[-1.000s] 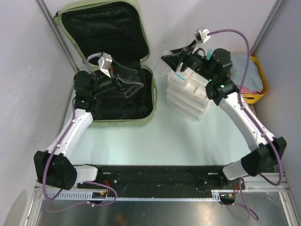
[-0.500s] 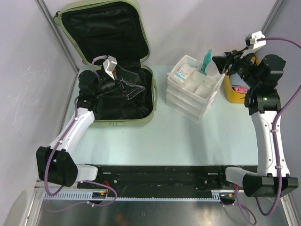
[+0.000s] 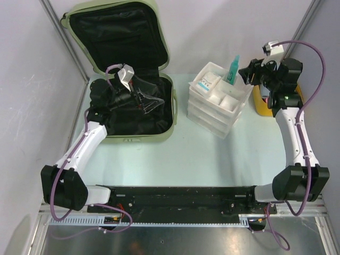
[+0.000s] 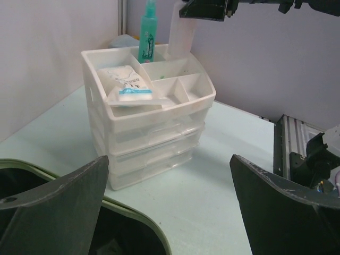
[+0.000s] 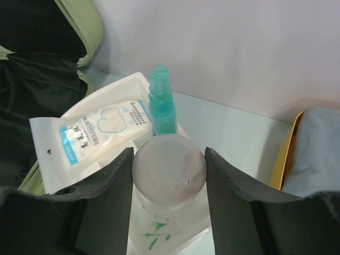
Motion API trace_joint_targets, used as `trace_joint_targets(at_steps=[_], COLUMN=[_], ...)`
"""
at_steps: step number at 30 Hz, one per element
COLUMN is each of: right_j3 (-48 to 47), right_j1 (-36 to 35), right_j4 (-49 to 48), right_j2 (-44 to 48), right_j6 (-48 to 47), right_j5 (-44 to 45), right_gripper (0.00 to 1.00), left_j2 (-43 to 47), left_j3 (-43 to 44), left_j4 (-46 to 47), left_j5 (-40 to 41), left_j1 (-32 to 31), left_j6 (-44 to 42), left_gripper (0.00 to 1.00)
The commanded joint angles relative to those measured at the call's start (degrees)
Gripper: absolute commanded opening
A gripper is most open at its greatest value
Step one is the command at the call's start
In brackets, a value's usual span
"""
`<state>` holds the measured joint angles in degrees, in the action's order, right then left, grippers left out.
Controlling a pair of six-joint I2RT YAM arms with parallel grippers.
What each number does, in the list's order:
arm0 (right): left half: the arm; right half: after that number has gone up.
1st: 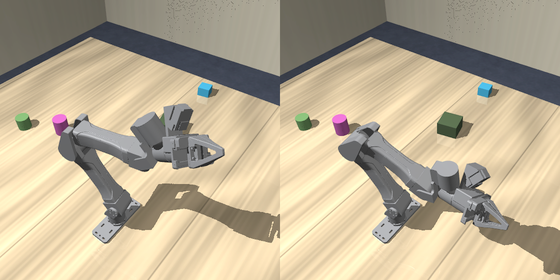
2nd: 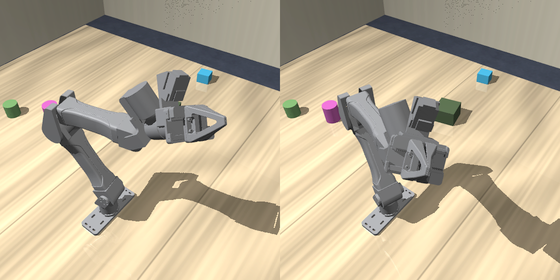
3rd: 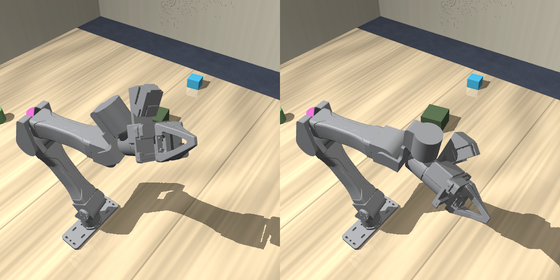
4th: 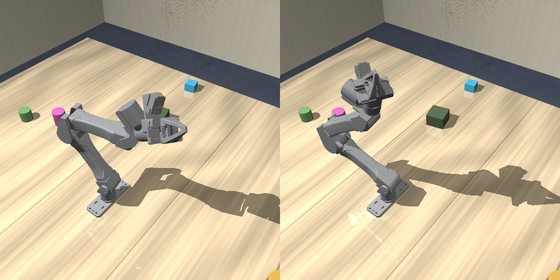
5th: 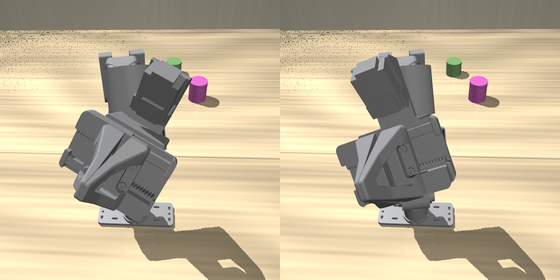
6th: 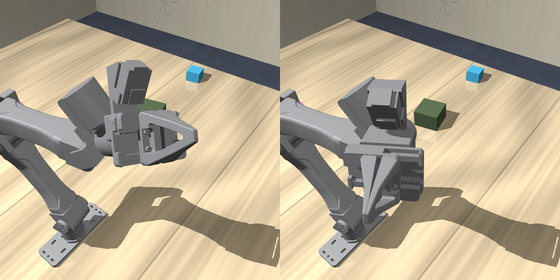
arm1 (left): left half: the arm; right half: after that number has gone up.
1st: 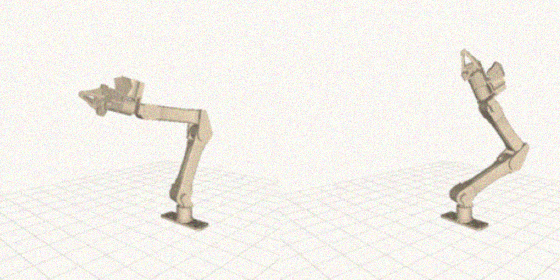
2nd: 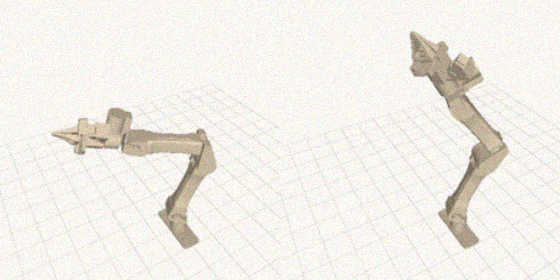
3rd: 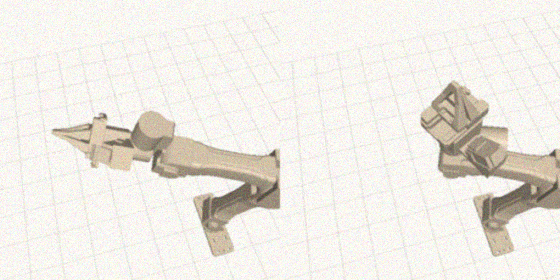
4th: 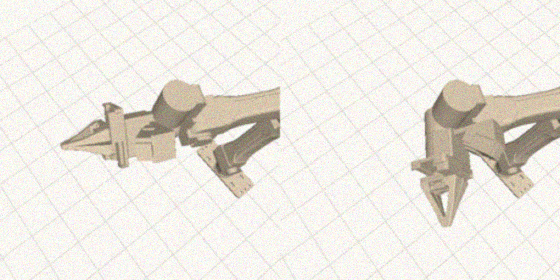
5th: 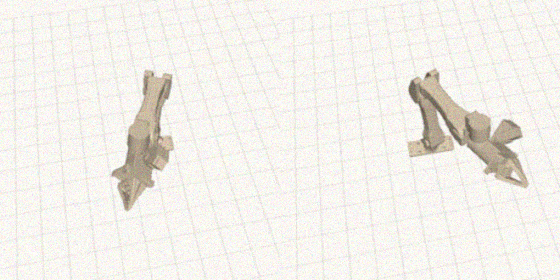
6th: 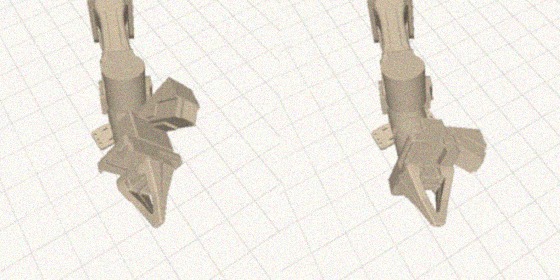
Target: Open, take out, and arrange the luggage
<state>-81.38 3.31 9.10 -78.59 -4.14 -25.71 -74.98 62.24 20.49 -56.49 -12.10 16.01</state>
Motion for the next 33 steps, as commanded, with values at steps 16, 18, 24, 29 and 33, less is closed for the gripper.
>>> trace_joint_targets(at_steps=[16, 18, 24, 29, 33], right_j3=[1.7, 1.9, 3.1, 3.4, 3.4], right_j1=[0.5, 0.5, 0.5, 0.4, -0.1], right_j4=[-5.8, -5.7, -5.8, -6.5, -7.0], right_j2=[-3.1, -3.3, -2.8, -2.5, 0.2], right_j6=[-7.2, -7.3, -7.0, -6.6, -6.4], right_j5=[3.0, 2.9, 2.7, 3.3, 2.4], right_gripper=[0.12, 0.15, 0.29, 0.65, 0.73], left_j2=[1.7, 1.7, 1.6, 1.6, 1.9], left_j3=[1.6, 1.7, 1.8, 2.0, 2.1], left_j4=[-4.1, -4.3, -5.3, -5.7, -6.4], left_j5=[0.9, 0.8, 1.0, 1.0, 1.0], left_j1=[0.3, 0.3, 0.3, 0.4, 0.6], left_j6=[-5.1, -5.3, -6.0, -6.5, -6.6], left_gripper=[1.0, 1.0, 1.0, 1.0, 1.0])
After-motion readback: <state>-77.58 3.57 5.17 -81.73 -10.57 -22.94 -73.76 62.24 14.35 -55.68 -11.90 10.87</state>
